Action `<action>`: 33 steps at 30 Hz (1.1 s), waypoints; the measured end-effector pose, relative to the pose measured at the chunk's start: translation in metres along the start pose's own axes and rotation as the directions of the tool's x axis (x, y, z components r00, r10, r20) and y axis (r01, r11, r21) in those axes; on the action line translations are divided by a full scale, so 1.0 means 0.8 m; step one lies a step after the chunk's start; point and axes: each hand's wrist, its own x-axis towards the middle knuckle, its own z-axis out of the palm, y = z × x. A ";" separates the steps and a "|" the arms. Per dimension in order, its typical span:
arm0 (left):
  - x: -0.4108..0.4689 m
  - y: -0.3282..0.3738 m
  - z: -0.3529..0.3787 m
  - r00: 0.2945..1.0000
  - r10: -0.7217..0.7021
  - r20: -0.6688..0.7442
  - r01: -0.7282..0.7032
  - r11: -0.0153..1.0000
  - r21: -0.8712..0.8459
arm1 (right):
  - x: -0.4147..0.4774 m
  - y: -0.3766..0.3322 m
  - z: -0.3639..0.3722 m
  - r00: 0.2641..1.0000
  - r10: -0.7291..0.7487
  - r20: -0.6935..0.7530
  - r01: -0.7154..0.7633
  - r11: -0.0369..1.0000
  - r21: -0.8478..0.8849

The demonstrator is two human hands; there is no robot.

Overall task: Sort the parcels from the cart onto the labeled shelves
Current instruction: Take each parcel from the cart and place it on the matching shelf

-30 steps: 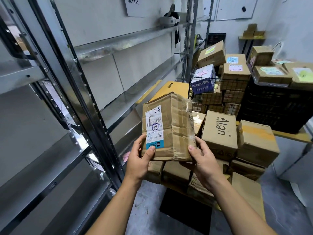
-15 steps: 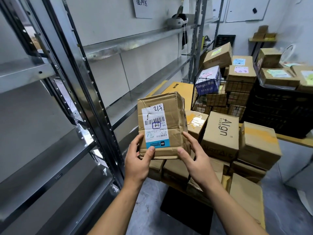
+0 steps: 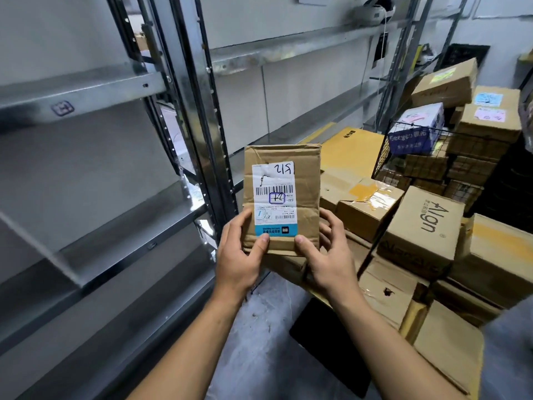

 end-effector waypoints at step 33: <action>-0.388 -0.014 -0.590 0.901 -0.325 -0.287 0.431 0.595 0.678 | -0.367 -0.130 0.376 0.793 -0.097 0.602 -0.119 0.943 0.309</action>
